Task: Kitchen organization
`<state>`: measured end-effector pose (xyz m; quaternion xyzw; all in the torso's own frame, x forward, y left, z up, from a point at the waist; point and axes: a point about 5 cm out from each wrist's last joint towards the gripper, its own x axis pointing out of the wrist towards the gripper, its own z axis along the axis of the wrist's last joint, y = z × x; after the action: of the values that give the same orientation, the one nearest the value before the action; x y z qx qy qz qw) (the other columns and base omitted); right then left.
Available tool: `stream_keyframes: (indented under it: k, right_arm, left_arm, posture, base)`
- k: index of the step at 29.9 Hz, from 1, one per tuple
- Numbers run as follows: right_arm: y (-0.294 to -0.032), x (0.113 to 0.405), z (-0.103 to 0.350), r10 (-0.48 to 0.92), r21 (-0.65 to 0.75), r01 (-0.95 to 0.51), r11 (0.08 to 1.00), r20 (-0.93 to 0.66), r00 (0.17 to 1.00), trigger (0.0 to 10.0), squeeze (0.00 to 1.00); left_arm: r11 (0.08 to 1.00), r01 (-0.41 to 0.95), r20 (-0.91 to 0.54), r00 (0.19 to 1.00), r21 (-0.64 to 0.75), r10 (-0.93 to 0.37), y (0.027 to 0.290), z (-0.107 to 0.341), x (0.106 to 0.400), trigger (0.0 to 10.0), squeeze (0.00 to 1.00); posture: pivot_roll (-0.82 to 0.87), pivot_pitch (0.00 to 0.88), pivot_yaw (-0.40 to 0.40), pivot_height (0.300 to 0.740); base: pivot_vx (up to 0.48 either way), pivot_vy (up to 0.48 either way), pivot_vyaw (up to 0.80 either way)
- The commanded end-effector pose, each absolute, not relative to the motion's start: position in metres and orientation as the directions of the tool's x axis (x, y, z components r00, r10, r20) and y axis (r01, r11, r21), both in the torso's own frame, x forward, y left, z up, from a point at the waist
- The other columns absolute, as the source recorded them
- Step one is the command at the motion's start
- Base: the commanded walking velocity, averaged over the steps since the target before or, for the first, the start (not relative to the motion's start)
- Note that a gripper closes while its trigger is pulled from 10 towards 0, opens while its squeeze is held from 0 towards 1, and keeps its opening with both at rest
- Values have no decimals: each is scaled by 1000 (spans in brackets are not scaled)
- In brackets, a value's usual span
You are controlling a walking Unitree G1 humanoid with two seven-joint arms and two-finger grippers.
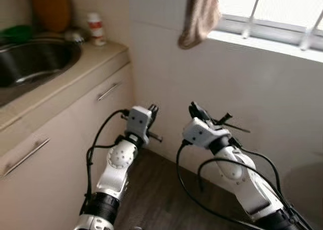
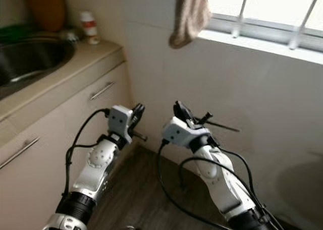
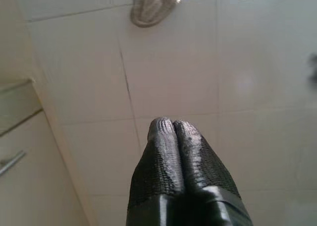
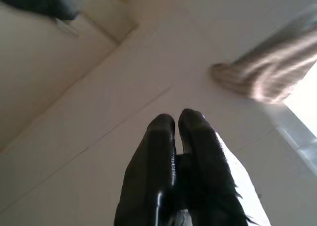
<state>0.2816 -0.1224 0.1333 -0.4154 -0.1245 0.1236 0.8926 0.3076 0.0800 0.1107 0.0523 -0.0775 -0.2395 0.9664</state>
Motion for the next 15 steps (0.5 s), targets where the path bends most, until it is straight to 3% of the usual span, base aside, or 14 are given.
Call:
stream_keyframes:
  k: [1,8,14,15]
  right_arm:
    - [-124,284,136,303,-738,-119,664,121,945,10000,0]
    - [-130,286,131,244,-652,-128,747,89,966,10000,0]
    - [-129,288,137,244,-718,-75,692,134,961,10000,0]
    - [-129,287,140,253,-759,-46,650,158,955,10000,0]
  left_arm:
    - [882,443,126,877,162,-464,86,112,310,10000,0]
    - [889,423,142,882,177,-448,89,115,311,10000,0]
    - [936,293,260,905,197,-338,105,134,317,10000,0]
    - [938,284,274,903,198,-331,107,137,318,10000,0]
  posture:
    - [76,0,-45,740]
    - [80,0,-44,740]
    - [86,0,-41,740]
    - [86,0,-41,740]
  base:
    - [0,0,794]
    - [0,0,794]
    - [0,0,794]
    - [0,0,794]
